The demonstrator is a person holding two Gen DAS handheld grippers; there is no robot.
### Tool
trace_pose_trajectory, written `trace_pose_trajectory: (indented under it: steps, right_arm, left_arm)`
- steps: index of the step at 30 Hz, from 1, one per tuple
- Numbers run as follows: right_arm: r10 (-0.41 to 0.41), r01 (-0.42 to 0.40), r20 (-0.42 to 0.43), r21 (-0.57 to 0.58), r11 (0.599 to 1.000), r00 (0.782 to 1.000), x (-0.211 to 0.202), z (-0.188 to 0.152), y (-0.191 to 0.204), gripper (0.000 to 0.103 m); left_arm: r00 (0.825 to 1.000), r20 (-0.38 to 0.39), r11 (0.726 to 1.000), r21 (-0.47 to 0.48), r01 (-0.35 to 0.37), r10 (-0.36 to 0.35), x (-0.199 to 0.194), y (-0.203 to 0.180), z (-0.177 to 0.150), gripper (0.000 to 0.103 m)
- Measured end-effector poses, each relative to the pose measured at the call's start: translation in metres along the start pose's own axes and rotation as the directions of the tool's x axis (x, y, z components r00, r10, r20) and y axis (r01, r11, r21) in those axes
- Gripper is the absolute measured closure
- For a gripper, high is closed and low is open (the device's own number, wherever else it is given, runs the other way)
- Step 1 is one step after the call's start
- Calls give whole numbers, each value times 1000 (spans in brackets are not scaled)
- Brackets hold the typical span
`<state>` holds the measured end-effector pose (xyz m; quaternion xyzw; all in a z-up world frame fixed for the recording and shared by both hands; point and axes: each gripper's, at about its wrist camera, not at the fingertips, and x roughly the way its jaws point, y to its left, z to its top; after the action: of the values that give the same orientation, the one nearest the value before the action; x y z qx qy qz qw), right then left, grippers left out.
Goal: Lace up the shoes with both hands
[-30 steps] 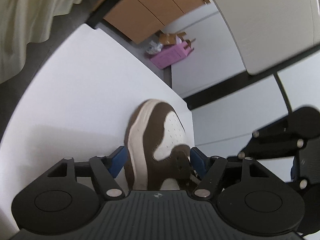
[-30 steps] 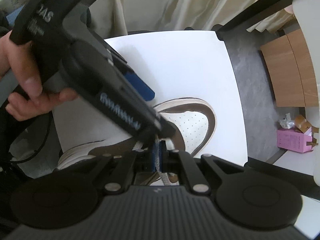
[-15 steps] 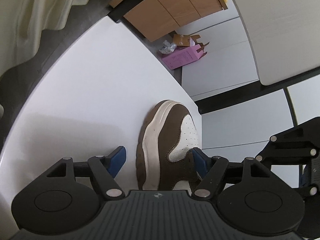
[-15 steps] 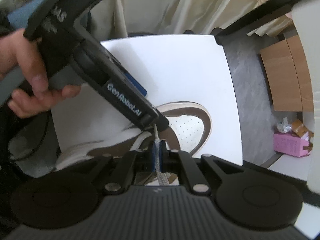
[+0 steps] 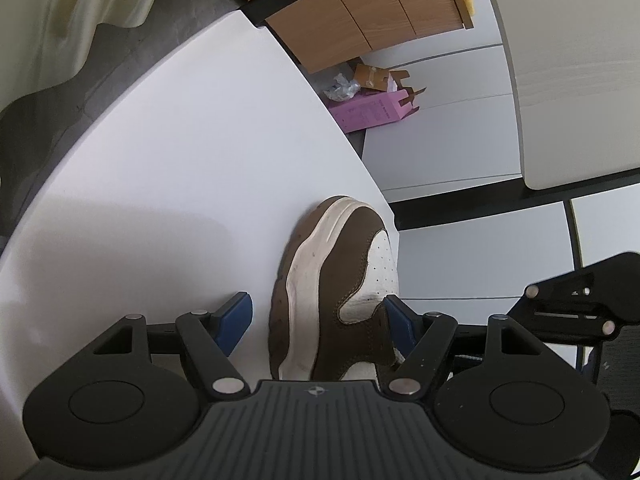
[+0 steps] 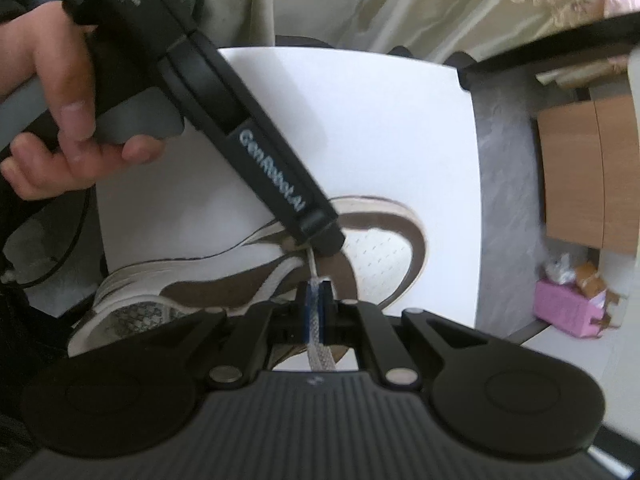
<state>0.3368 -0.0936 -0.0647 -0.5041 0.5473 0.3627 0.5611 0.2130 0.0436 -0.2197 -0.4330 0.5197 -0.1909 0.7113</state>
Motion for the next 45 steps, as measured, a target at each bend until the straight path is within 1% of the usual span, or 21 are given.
trace_pose_trajectory:
  steps: [2, 12, 20, 27, 30, 34, 38, 43, 45]
  right_arm:
    - [-5, 4, -6, -20, 1000, 1000, 3, 5, 3, 99]
    - [3, -6, -37, -66, 998, 999, 28, 21, 65, 99]
    - [-6, -1, -63, -113, 994, 998, 53, 35, 126, 99]
    - [-7, -1, -65, -127, 992, 998, 69, 43, 179, 99]
    - [-14, 4, -74, -131, 991, 997, 81, 49, 207, 99]
    - [-23, 16, -59, -118, 993, 998, 91, 58, 239, 99]
    - [-35, 29, -48, -127, 991, 998, 95, 70, 265, 99]
    - [-55, 40, -84, -171, 984, 995, 117, 84, 310, 99]
    - [-51, 35, -92, -173, 984, 994, 123, 89, 329, 99]
  left_arm:
    - [1000, 1, 1000, 0, 0, 0, 1, -1, 0, 28]
    - [1000, 6, 1000, -15, 4, -4, -1, 1, 0, 28]
    - [1000, 3, 1000, -18, 7, -7, -1, 1, 1, 28]
    - [1000, 3, 1000, -23, 8, -8, -1, 2, 1, 28]
    - [1000, 6, 1000, -18, 2, -2, -1, 1, 1, 28]
    - [1000, 13, 1000, 6, -10, 10, -1, -1, 0, 28]
    - [1000, 14, 1000, 6, -12, 12, 0, 0, 0, 28]
    - [1000, 24, 1000, -11, -4, 4, -2, 3, 1, 28]
    - [1000, 24, 1000, -17, 1, 0, -3, 4, 1, 28]
